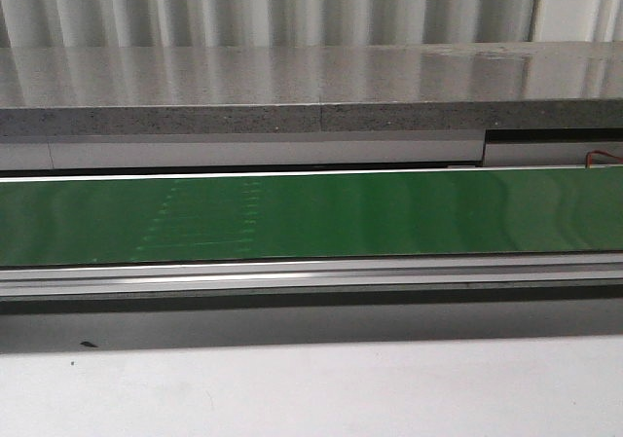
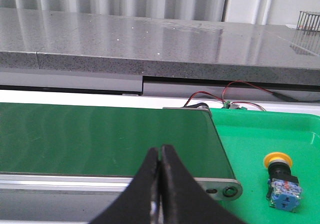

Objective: Move button from right to left
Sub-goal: 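Lower the right gripper over the yellow-capped button in the green tray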

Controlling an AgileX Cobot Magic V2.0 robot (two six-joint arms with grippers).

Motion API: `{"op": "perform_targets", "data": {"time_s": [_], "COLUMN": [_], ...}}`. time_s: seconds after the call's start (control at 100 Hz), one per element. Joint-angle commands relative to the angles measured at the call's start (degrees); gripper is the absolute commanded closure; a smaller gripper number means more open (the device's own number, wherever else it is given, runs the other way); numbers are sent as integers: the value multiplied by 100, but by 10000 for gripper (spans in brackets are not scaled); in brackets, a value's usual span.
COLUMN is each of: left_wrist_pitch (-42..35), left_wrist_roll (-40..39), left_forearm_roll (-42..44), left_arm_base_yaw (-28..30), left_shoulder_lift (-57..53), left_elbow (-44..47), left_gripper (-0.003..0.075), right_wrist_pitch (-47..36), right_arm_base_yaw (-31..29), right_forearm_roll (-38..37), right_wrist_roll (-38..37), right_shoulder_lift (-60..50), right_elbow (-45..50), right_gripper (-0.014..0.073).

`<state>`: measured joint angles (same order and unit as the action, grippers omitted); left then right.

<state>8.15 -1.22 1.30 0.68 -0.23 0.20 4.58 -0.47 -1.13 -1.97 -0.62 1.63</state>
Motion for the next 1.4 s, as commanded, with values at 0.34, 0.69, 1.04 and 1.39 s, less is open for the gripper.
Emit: {"op": "perform_targets", "data": {"time_s": [0.34, 0.69, 1.04, 1.39], "left_wrist_pitch": [-437, -437, -437, -437], "left_wrist_roll": [10, 10, 10, 10], "left_forearm_roll": [-37, -37, -37, -37], "left_arm_base_yaw": [4, 4, 4, 4], "left_shoulder_lift": [-191, -191, -191, -191], "left_elbow": [224, 224, 224, 224], "left_gripper": [741, 741, 741, 741], "right_wrist_pitch": [-458, 324, 2683, 4306], "right_arm_base_yaw": [11, 11, 11, 11], "right_forearm_roll": [-4, -9, -66, -66], "right_wrist_roll": [-2, -2, -2, -2], "right_shoulder_lift": [-109, 41, 1796, 3920], "right_elbow": [-125, -827, -2761, -4038], "right_gripper": [662, 662, 662, 602]}}
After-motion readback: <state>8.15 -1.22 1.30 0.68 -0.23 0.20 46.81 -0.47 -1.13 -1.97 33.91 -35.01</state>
